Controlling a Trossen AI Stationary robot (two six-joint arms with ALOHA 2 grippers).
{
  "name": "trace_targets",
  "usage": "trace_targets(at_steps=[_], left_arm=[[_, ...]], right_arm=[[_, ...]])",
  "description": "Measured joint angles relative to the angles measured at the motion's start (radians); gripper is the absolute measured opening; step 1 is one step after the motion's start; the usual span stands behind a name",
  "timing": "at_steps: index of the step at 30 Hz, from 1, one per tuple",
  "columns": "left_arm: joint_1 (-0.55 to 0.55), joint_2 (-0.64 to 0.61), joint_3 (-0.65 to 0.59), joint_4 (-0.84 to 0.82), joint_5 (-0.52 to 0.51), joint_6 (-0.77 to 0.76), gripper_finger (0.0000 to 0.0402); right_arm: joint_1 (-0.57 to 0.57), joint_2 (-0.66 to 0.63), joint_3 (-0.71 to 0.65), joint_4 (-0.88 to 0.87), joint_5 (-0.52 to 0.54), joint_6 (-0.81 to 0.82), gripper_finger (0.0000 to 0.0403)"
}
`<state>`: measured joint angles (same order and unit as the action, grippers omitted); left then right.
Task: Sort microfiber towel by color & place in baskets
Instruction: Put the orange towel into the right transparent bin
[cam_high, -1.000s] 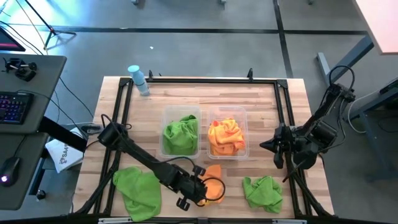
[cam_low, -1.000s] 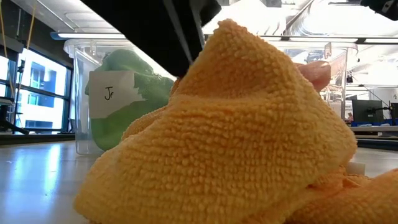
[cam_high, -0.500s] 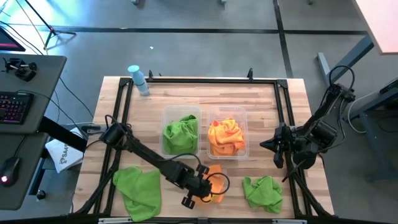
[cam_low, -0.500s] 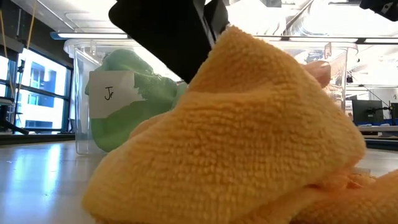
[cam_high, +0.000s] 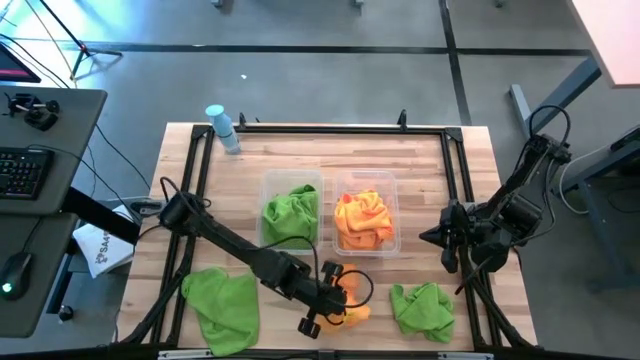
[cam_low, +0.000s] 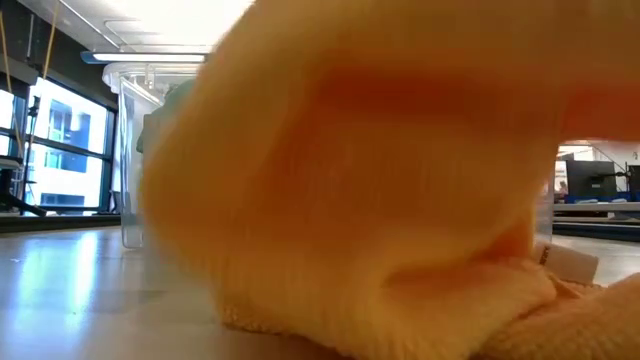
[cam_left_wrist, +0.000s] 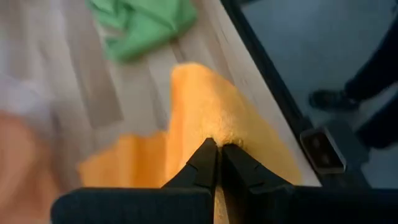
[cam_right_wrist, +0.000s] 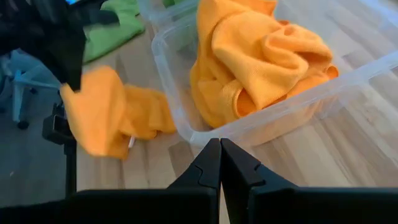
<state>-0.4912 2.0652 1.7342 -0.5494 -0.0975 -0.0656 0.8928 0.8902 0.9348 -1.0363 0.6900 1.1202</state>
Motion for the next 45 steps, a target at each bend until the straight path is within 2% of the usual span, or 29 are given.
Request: trace_targets(at_steps=[5, 12, 18, 29, 32, 37, 45], left_arm=[[0.017, -0.056, 0.072, -0.036, -0.068, 0.0, 0.0], [0.069, -0.142, 0.163, -0.032, -0.103, 0.017, 0.0], [0.144, -0.192, 0.246, -0.028, -0.139, 0.202, 0.0], [0.344, -0.202, 0.418, -0.031, -0.127, 0.471, 0.0], [0.401, -0.202, 0.428, -0.031, -0.062, 0.485, 0.0], [0.472, -0.196, 0.419, -0.077, 0.032, 0.412, 0.0], [0.506, -0.158, 0.286, -0.086, 0.061, 0.302, 0.0]], right_arm=[[0.0, 0.001, 0.0, -0.013, -0.033, -0.002, 0.0], [0.0, 0.001, 0.0, -0.022, -0.034, -0.002, 0.0], [0.0, 0.001, 0.0, -0.021, -0.033, 0.032, 0.0], [-0.002, 0.001, 0.0, -0.021, -0.002, 0.069, 0.0], [-0.003, 0.001, 0.0, -0.022, 0.003, 0.085, 0.0], [-0.003, 0.001, 0.0, -0.032, 0.055, 0.118, 0.0], [-0.003, 0.001, 0.0, -0.045, 0.105, 0.144, 0.0]])
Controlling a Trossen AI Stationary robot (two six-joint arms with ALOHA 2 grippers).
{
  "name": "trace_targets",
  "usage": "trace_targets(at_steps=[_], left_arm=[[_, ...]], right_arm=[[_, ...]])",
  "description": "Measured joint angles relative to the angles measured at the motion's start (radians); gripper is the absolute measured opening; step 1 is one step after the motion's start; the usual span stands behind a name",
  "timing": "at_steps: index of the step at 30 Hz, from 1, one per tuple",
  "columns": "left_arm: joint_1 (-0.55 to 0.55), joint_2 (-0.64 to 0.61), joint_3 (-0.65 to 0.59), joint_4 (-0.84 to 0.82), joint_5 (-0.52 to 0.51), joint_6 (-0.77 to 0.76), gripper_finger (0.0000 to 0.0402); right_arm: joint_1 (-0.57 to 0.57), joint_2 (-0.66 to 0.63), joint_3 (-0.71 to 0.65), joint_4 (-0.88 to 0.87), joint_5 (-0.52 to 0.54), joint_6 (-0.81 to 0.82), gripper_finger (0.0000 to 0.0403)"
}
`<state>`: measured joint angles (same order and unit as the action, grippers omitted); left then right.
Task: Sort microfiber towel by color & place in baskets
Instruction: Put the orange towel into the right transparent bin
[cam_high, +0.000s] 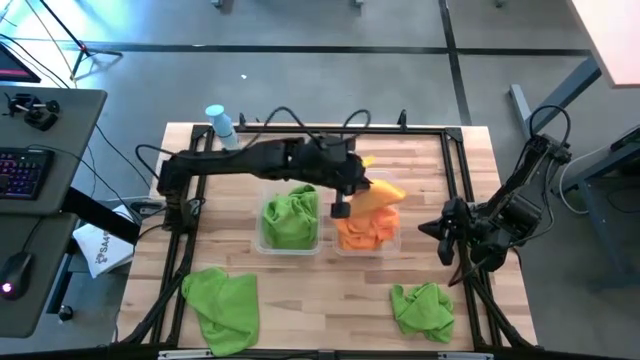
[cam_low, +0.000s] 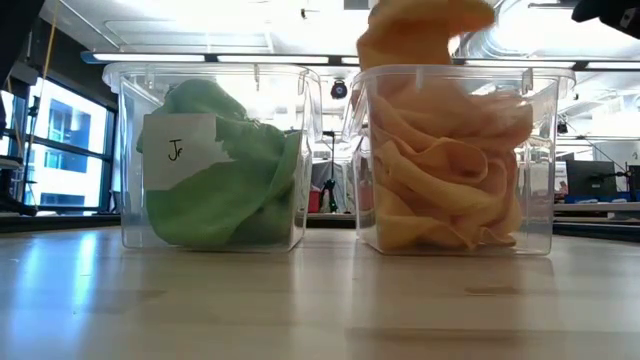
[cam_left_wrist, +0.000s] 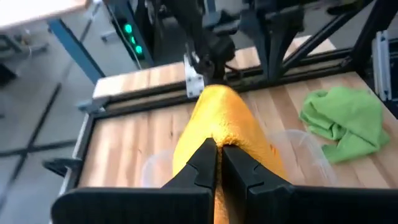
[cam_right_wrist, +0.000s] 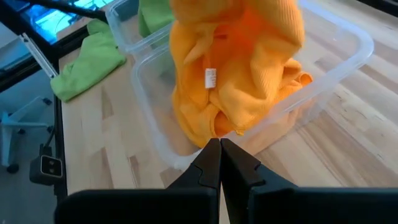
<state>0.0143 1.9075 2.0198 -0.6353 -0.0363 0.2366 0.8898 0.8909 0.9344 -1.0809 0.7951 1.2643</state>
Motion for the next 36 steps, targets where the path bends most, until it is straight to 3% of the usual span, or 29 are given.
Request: trace_targets(at_steps=[7, 18, 32, 36], left_arm=[[0.0, 0.108, -0.024, 0.0, -0.002, -0.128, 0.0], [0.0, 0.287, -0.024, -0.013, 0.028, -0.154, 0.0], [0.019, 0.397, -0.021, -0.106, 0.023, -0.277, 0.0001], [0.018, 0.403, -0.021, -0.099, -0.036, -0.329, 0.0012]], right_arm=[[0.0, 0.0, 0.0, -0.008, 0.025, 0.028, 0.0], [0.0, 0.0, 0.0, -0.015, 0.037, 0.09, 0.0], [0.0, 0.008, 0.0, -0.03, 0.058, 0.09, 0.0], [0.0, 0.017, 0.0, -0.033, 0.065, 0.09, 0.0]])
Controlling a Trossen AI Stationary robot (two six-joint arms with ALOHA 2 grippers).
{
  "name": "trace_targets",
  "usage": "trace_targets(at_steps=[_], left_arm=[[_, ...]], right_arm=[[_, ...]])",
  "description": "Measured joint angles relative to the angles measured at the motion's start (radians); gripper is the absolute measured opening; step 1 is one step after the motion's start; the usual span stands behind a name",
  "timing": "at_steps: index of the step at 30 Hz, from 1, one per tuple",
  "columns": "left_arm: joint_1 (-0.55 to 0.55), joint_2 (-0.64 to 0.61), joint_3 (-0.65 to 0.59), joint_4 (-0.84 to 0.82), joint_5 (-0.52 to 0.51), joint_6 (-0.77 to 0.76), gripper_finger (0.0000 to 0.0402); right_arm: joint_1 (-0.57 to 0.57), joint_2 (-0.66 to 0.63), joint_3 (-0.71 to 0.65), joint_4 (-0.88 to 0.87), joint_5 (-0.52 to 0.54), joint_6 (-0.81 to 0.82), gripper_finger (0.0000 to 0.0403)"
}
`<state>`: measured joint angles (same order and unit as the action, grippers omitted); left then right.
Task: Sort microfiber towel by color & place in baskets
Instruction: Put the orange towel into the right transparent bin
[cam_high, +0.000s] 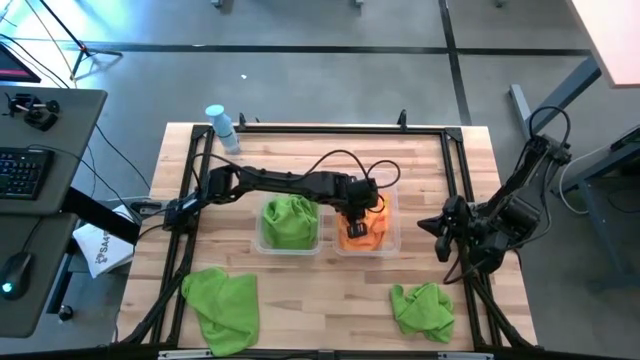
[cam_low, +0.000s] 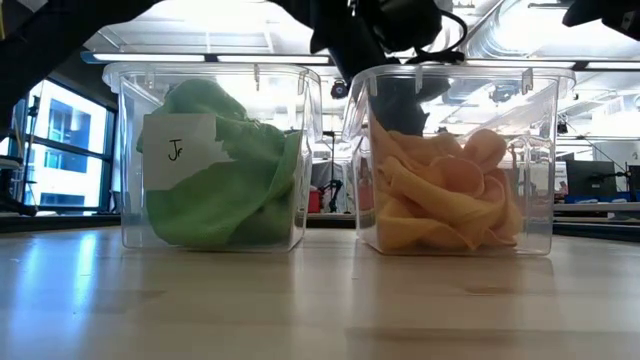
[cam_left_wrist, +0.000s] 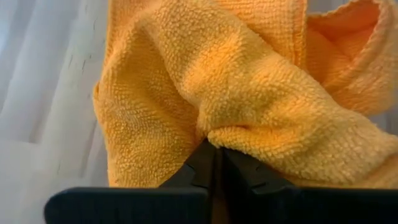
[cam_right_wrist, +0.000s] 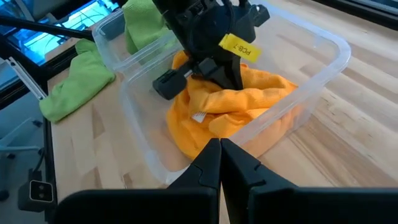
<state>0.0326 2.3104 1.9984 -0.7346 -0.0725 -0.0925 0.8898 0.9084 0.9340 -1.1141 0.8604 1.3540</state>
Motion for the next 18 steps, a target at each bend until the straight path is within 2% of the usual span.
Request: trace_targets(at_steps=[11, 18], left_arm=[[-0.002, -0.002, 0.002, -0.002, -0.011, -0.002, 0.0083], [-0.003, -0.067, 0.002, -0.022, -0.011, -0.001, 0.0092]], right_arm=[[0.0, 0.029, 0.0, -0.004, -0.007, 0.019, 0.0], [0.0, 0.029, 0.0, -0.004, -0.091, 0.018, 0.0]])
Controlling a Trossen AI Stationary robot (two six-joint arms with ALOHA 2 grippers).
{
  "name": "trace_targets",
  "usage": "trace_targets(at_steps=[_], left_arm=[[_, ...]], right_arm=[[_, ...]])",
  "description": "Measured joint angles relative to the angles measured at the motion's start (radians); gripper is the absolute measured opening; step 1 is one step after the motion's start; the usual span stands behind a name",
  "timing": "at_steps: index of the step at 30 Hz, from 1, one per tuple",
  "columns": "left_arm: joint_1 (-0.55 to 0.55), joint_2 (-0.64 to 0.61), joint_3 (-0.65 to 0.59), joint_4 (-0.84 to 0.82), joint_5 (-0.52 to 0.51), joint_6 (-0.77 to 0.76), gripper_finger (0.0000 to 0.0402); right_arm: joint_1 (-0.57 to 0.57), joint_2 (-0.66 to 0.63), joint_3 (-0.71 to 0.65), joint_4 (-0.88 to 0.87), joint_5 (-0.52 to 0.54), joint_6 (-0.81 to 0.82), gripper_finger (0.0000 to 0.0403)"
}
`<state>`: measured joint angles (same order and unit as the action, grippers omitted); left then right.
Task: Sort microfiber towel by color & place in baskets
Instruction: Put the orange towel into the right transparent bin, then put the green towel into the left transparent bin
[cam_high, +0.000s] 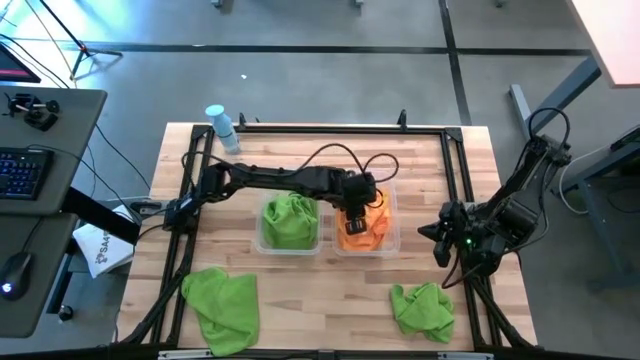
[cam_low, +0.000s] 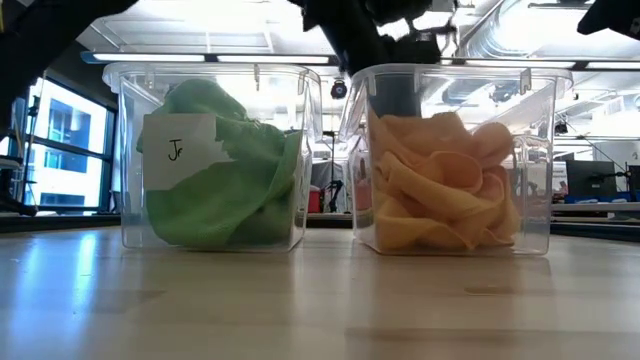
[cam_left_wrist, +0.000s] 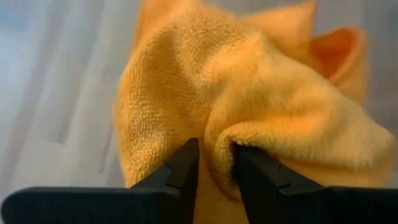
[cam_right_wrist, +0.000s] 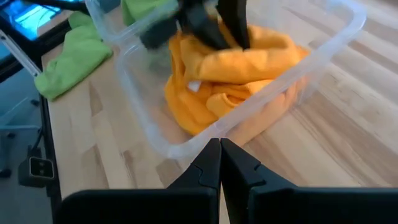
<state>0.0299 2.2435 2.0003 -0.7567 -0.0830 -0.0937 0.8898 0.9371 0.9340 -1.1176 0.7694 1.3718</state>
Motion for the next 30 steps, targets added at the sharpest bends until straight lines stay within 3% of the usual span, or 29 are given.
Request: trace_targets(at_steps=[12, 24, 30], left_arm=[[-0.019, -0.144, 0.0, 0.001, 0.0, 0.0, 0.0091], [-0.098, -0.197, 0.0, -0.001, -0.005, -0.027, 0.0091], [-0.141, -0.197, 0.0, -0.003, -0.018, -0.063, 0.0091]], right_arm=[[0.0, 0.01, 0.0, 0.018, -0.015, 0.012, 0.0], [-0.002, 0.221, 0.0, 0.047, -0.454, 0.133, 0.0], [-0.002, 0.299, 0.0, 0.055, -0.641, 0.288, 0.0]])
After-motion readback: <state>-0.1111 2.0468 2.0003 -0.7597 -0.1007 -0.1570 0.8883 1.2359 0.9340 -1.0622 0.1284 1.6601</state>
